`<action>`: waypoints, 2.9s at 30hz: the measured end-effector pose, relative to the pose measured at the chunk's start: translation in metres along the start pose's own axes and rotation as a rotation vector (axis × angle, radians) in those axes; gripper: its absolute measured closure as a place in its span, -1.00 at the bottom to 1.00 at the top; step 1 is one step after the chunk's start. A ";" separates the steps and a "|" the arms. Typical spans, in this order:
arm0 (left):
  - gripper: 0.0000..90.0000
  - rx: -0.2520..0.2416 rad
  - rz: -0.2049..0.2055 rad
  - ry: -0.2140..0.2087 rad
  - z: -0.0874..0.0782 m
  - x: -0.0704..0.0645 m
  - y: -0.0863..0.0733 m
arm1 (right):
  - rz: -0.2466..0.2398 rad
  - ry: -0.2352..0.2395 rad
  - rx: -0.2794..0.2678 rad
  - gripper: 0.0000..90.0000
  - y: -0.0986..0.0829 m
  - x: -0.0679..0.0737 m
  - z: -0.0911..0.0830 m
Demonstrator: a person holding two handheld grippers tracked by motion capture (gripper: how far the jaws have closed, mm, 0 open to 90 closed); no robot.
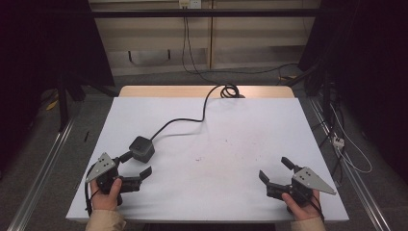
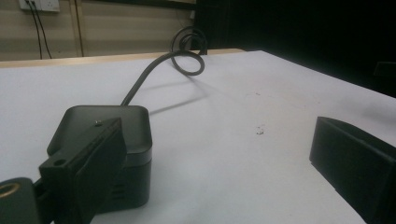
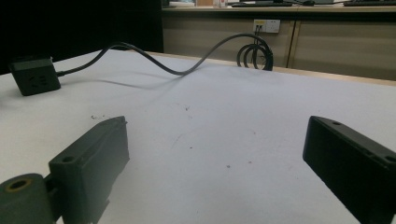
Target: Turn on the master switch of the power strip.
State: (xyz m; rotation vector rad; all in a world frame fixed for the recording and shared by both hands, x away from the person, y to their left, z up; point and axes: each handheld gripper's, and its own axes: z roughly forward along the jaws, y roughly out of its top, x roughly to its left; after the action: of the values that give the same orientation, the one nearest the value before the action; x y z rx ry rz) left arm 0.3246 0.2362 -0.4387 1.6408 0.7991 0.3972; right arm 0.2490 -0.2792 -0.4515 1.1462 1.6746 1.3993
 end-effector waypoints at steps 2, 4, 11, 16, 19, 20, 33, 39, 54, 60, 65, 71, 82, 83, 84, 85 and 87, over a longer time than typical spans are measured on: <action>-0.92 -0.001 -0.002 -0.003 0.000 0.001 0.000 | 0.001 0.003 -0.002 -0.86 0.000 0.000 0.000; -0.92 -0.002 -0.005 -0.003 0.000 0.001 0.000 | -0.001 0.006 -0.001 -0.86 0.000 0.000 0.000; -0.92 0.004 -0.037 -0.003 0.002 0.002 0.003 | -0.004 0.009 -0.004 -0.86 0.000 0.000 -0.001; -0.92 0.015 -0.059 -0.010 0.004 0.005 0.007 | -0.005 0.011 -0.008 -0.86 0.001 0.000 -0.001; -0.92 0.015 -0.058 -0.004 0.005 0.006 0.008 | -0.005 0.011 -0.008 -0.86 0.001 0.000 -0.001; -0.92 0.014 -0.055 0.004 0.006 0.006 0.008 | -0.004 0.011 -0.009 -0.86 0.001 0.000 -0.001; -0.89 0.009 -0.061 0.053 0.008 0.015 0.015 | -0.007 0.015 -0.015 -0.85 0.002 0.001 -0.001; -0.84 0.013 -0.058 0.086 0.010 0.017 0.017 | -0.009 0.015 -0.017 -0.85 0.002 0.001 -0.002; -0.57 0.047 -0.043 0.103 0.015 0.019 0.019 | -0.012 0.020 -0.019 -0.86 0.002 0.002 -0.001; -0.34 0.074 -0.007 0.117 0.015 0.020 0.021 | -0.015 0.023 -0.021 -0.86 0.002 0.002 -0.001; -0.19 0.079 -0.001 0.109 0.016 0.019 0.023 | -0.013 0.020 -0.020 -0.86 0.002 0.002 -0.001; 0.02 0.091 0.002 0.115 0.016 0.021 0.026 | -0.017 0.021 -0.018 -0.85 0.002 0.002 -0.001; 0.31 0.103 -0.004 0.143 0.018 0.027 0.030 | -0.018 0.017 -0.019 -0.85 0.002 0.002 -0.001; 0.31 0.103 -0.004 0.148 0.018 0.028 0.030 | -0.018 0.017 -0.019 -0.85 0.002 0.002 -0.001; 0.36 0.107 -0.008 0.156 0.019 0.028 0.031 | -0.019 0.017 -0.019 -0.85 0.002 0.002 -0.001; 0.36 0.108 -0.010 0.159 0.020 0.028 0.031 | -0.019 0.017 -0.019 -0.85 0.002 0.002 -0.001; 0.39 0.109 -0.010 0.166 0.021 0.029 0.031 | -0.020 0.017 -0.019 -0.85 0.002 0.002 -0.001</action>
State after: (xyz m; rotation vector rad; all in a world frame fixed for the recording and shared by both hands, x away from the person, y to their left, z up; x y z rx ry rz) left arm 0.3674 0.2397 -0.4184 1.7199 0.9671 0.4945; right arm 0.2479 -0.2776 -0.4496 1.1075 1.6765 1.4135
